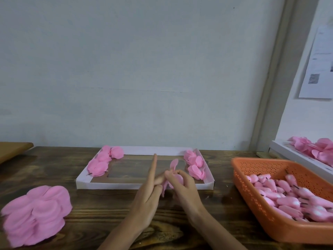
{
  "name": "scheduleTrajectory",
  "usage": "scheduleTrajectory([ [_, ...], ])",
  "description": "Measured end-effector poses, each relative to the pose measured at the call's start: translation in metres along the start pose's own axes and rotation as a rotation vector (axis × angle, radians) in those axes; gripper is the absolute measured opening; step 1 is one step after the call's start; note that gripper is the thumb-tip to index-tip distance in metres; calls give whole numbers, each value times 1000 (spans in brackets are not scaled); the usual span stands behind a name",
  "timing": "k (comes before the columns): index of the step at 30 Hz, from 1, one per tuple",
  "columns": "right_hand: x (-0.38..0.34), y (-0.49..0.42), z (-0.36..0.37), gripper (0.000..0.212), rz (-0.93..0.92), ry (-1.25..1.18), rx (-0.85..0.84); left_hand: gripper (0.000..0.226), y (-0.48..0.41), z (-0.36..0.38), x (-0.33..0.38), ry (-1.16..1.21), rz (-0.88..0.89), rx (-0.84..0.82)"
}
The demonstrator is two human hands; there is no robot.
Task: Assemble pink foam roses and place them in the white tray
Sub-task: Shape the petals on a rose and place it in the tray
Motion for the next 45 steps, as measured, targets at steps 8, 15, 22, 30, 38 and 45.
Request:
scheduleTrajectory([
  [8,4,4,5,36,93,-84,2,75,1,-2,13,-99,117,-23],
  [15,12,0,-8,22,176,-100,76,70,0,-15,10,7,109,136],
  [22,12,-1,-3,62,191,-126,1,59,-9,-23,-33,594,-441,121],
  [30,13,1,7,38,155,-58,-105,47,-3,-10,-44,637,-468,-111],
  [38,-2,0,4,28,-44,164,-41,48,-10,-28,-60,647,-487,103],
  [45,8,-9,-17,25,-6,300,81,54,-9,-51,-74,598,-468,315],
])
Point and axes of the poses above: each hand's wrist, its own y-axis away from the middle knuckle, its own z-axis out of the palm, x = y × z, the point moved 9 cm from there along -y, towards the middle knuckle, and after that the axes turned 5 degrees about x, right-handed, at the moved point
